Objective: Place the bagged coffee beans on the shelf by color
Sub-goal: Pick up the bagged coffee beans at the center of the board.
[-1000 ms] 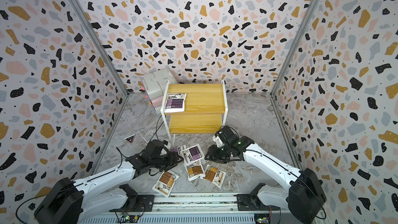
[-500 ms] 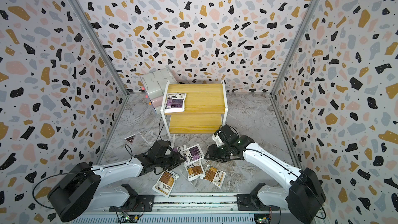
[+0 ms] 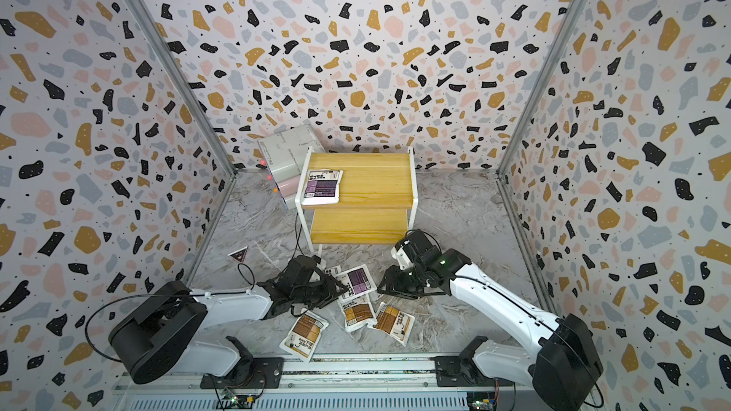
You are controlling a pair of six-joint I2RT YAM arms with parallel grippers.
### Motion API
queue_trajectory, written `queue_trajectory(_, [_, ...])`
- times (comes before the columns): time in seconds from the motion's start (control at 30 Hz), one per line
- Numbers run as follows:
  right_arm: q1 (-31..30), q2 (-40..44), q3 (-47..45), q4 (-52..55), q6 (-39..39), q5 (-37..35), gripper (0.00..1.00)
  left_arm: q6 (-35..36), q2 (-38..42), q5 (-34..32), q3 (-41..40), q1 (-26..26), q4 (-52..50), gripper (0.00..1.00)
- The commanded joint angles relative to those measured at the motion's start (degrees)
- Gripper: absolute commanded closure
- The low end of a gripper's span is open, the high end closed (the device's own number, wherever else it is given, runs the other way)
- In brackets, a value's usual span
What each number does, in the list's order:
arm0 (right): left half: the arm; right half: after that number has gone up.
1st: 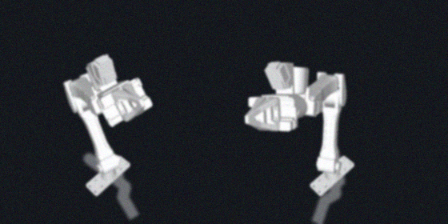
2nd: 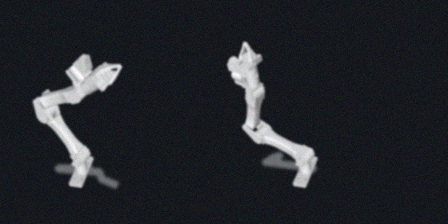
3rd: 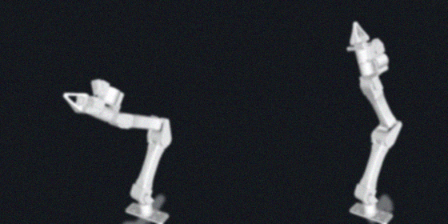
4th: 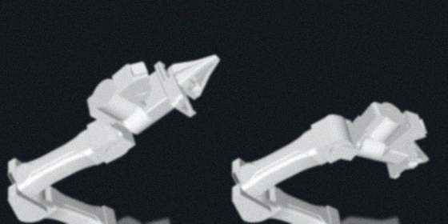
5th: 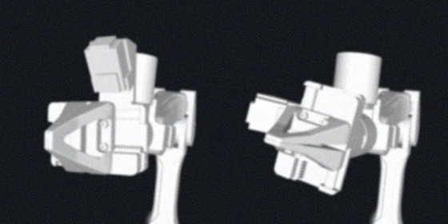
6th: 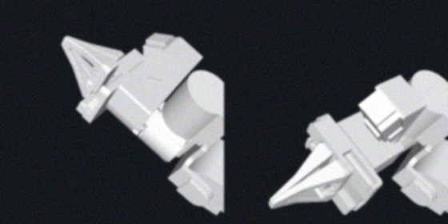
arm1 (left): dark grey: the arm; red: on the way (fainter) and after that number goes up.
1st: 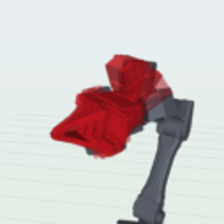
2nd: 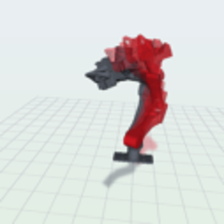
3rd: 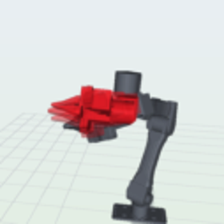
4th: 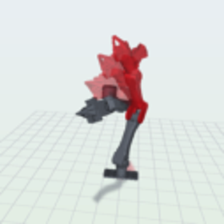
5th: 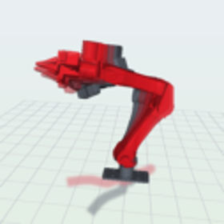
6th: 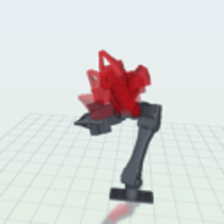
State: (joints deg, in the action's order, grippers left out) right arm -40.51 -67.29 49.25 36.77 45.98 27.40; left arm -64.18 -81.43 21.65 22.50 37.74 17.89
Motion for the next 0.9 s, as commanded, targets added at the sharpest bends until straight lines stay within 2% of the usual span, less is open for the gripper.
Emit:
queue_trajectory(0.0, [-0.2,0.4,2.3,1.9,-0.8,-0.2,0.53,-0.5,-2.4,-2.4,-0.2,0.2,-0.1,0.69])
queue_trajectory(0.33, [-0.2,0.3,2.7,1.8,-0.9,0.0,0.55,-0.9,-2.6,-1.5,0.4,0.2,0.6,0.92])
queue_trajectory(0.57, [-0.2,2.1,2.2,1.3,-0.7,-0.4,0.55,-0.9,0.8,-1.0,1.6,0.2,-0.6,0.96])
queue_trajectory(0.87, [-0.1,5.2,1.8,0.2,0.6,-1.2,0.54,-1.8,9.0,-1.2,3.5,0.2,-5.0,0.98])
